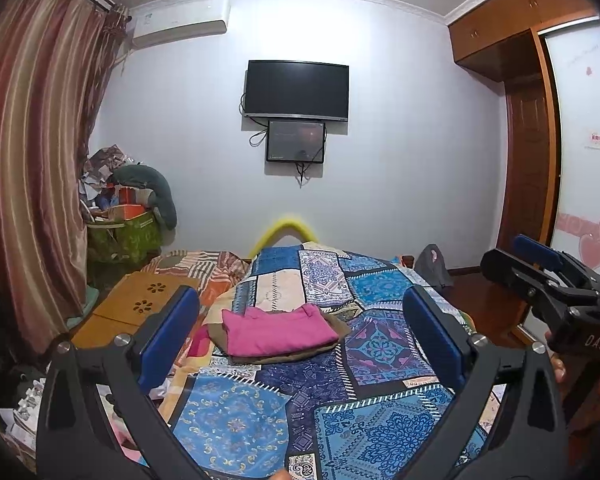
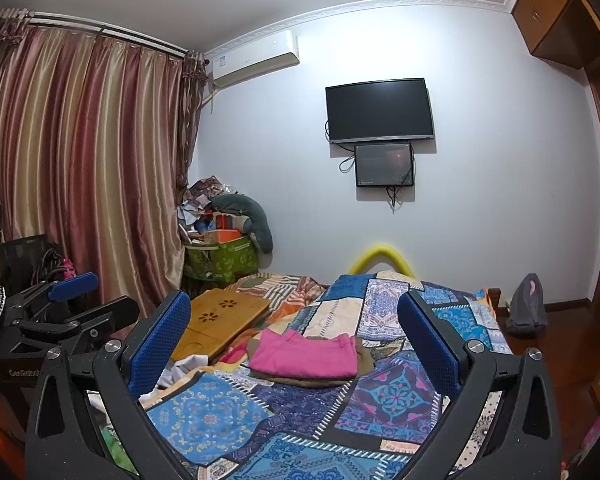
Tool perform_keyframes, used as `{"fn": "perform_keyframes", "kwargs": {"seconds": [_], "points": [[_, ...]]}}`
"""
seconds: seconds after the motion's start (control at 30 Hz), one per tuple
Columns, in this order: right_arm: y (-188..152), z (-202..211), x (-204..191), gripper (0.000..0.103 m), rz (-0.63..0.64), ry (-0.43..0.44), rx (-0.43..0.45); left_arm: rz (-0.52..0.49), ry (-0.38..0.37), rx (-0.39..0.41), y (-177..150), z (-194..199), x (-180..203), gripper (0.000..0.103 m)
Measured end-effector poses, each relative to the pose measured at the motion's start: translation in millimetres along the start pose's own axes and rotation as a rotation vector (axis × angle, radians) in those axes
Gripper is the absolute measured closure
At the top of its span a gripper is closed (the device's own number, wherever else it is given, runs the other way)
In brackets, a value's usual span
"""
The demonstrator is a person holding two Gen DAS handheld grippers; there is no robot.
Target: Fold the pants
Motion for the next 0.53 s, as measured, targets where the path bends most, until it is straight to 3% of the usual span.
{"fn": "perform_keyframes", "kwargs": {"seconds": [0.53], "points": [[-2.7, -2.3, 1.0, 0.0, -0.01, 0.005, -0.012, 0.013, -0.013, -0.014, 0.4, -4.2, -2.6, 0.0]]}}
Point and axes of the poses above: each gripper's, at about its wrist camera, not at the fingertips, and z roughly against the way its jaws point, x to its right, y to its top, the point moved 5 cm from there along -z, roughly the way its jaws point, and after that the axes turned 8 degrees about -y, right-handed, at the moved point
